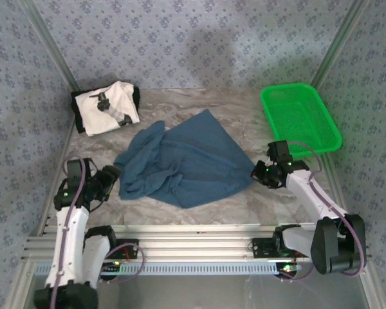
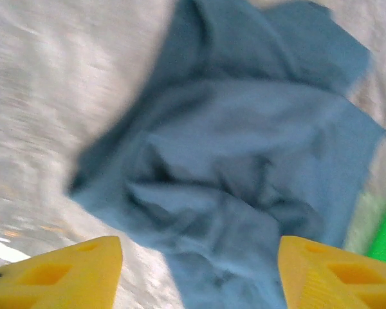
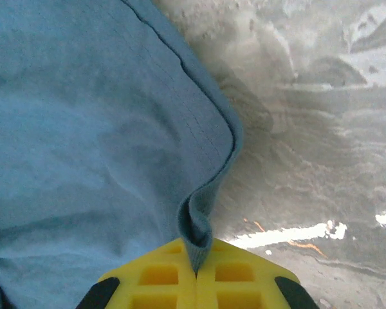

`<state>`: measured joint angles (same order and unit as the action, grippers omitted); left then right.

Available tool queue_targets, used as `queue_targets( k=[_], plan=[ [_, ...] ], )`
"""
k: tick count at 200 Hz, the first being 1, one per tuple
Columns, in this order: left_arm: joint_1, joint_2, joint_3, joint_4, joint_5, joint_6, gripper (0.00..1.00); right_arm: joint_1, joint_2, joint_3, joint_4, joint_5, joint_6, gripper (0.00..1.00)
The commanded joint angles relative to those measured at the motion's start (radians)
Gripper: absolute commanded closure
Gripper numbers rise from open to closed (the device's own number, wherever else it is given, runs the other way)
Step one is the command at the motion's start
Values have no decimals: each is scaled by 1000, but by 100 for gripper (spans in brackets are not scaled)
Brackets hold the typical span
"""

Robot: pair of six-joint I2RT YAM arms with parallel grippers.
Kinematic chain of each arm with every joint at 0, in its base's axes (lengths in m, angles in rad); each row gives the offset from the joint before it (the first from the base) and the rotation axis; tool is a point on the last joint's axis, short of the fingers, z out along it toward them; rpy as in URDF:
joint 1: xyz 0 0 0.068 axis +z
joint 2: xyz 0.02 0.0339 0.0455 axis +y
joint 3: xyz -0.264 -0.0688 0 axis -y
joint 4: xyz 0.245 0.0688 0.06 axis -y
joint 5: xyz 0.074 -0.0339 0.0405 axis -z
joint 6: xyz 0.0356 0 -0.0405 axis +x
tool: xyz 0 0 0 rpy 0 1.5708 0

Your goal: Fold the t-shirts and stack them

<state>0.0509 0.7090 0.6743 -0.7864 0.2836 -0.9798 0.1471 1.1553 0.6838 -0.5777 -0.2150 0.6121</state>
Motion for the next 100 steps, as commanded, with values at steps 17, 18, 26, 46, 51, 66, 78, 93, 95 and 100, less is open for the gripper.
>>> queue_targets(
  k=[17,18,26,46,51,66,78,93,95,100],
  plan=[
    [-416,112,130,53,-11,-272,28,7,15,-13,-43,22,-40,100],
    [-428,115,131,54,-18,-281,28,7,17,-12,-42,22,-41,100],
    [-502,133,119,78,-54,-346,27,8,27,-10,-39,20,-45,100],
    [-575,130,-10,282,-87,-551,27,7,43,-12,-28,10,-54,100],
    [-594,128,-38,325,-108,-592,27,8,45,-14,-28,5,-54,100],
    [-642,162,-57,382,-161,-649,27,9,61,-11,-9,-7,-57,100],
    [-672,211,-62,409,-196,-681,27,8,75,-9,5,-13,-60,100],
    [-703,274,-119,568,-217,-769,27,9,84,-9,14,-19,-61,100],
    [-711,283,-123,587,-223,-781,27,8,86,-9,15,-20,-62,100],
    [-723,304,-130,619,-240,-804,27,9,88,-6,15,-21,-63,100]
  ],
)
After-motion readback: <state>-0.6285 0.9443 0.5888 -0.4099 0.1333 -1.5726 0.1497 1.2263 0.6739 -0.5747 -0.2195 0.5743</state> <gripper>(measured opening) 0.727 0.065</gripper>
